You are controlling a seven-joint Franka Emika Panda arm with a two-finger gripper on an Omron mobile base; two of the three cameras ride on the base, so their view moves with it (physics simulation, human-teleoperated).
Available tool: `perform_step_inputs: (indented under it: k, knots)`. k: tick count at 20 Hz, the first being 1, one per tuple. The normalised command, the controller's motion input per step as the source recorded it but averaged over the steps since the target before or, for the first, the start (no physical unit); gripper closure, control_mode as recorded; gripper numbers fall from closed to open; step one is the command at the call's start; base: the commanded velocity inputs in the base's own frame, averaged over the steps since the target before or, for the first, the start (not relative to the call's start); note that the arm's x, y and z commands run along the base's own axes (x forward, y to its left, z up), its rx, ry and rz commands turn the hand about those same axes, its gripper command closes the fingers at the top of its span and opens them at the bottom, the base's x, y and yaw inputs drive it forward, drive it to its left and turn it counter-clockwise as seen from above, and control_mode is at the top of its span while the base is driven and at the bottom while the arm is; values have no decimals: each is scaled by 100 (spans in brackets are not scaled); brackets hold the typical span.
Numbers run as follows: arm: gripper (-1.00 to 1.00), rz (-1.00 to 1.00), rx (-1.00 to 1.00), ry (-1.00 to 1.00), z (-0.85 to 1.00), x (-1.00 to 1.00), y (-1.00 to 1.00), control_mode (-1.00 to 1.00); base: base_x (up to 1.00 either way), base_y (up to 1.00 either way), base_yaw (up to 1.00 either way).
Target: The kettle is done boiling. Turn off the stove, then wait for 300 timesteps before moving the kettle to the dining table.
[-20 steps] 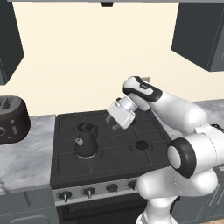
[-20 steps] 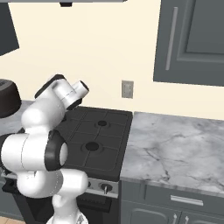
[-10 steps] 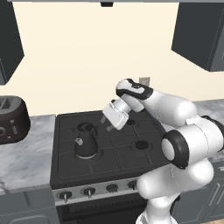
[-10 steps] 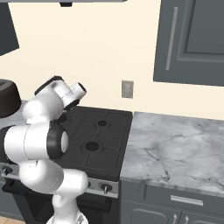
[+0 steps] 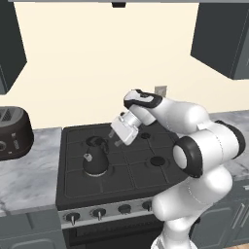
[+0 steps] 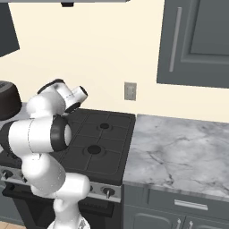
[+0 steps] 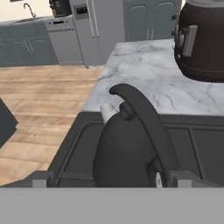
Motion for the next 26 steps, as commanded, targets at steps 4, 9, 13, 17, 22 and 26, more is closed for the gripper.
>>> perform_step_inputs:
  k: [4, 9, 13, 17, 22, 26]
  knots:
    - [-100, 0, 0, 0, -16, 16, 9, -100, 0, 0, 0]
    - [-100, 2, 0, 0, -16, 7, 10, -100, 0, 0, 0]
    - [-100, 3, 0, 0, -15, 12, 11, -100, 0, 0, 0]
    - [-100, 3, 0, 0, -13, 16, 8, -100, 0, 0, 0]
    - [-100, 3, 0, 0, -11, 15, 5, -100, 0, 0, 0]
    - [-100, 2, 0, 0, -11, 17, 6, -100, 0, 0, 0]
